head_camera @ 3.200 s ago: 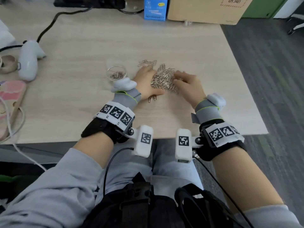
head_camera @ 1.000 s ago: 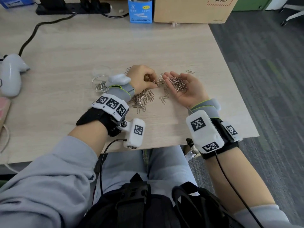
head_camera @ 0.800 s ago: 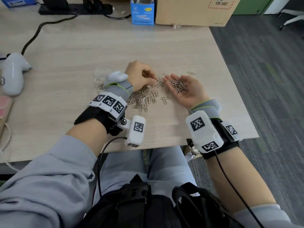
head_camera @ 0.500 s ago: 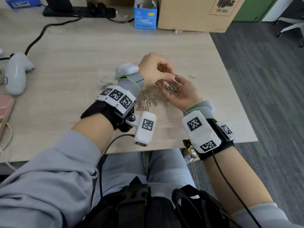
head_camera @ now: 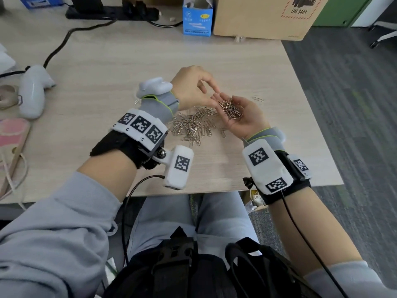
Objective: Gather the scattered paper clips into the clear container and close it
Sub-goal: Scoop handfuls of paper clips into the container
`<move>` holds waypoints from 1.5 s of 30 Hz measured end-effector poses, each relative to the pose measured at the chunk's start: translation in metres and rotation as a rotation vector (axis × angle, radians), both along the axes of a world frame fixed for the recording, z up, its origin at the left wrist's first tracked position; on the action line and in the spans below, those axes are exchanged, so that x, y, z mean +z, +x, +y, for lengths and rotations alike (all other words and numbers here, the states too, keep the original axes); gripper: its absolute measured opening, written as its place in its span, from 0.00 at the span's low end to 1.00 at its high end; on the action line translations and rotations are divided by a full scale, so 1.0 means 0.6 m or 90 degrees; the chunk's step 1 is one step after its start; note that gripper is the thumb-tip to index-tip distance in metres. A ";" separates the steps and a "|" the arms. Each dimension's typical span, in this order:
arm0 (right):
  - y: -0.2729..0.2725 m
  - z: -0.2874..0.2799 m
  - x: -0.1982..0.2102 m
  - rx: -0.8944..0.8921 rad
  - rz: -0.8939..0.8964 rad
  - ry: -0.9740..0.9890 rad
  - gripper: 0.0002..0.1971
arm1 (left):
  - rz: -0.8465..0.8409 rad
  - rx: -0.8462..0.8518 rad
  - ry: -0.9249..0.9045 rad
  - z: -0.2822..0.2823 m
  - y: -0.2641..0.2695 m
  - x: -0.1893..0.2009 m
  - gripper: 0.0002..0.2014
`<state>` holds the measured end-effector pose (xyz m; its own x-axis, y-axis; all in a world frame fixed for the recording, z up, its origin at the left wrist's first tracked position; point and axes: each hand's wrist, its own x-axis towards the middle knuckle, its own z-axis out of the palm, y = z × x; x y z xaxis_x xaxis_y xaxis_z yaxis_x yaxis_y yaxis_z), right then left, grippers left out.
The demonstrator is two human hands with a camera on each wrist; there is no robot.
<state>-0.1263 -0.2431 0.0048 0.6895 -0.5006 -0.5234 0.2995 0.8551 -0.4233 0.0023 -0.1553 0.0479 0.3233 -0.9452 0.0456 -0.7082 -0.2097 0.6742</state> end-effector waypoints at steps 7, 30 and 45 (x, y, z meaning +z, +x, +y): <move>-0.001 0.008 -0.005 -0.001 0.012 -0.037 0.14 | -0.137 -0.058 0.246 0.038 0.001 -0.026 0.46; -0.012 0.007 -0.015 0.009 0.063 -0.057 0.18 | 0.091 0.110 0.005 0.016 0.013 -0.056 0.13; 0.032 0.029 0.007 0.028 0.032 -0.019 0.15 | 0.089 -0.019 -0.036 -0.028 -0.011 -0.021 0.12</move>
<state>-0.1068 -0.2260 0.0093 0.6846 -0.4861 -0.5431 0.2398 0.8539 -0.4619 -0.0044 -0.1719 0.0355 0.3024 -0.9516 0.0558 -0.6114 -0.1487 0.7772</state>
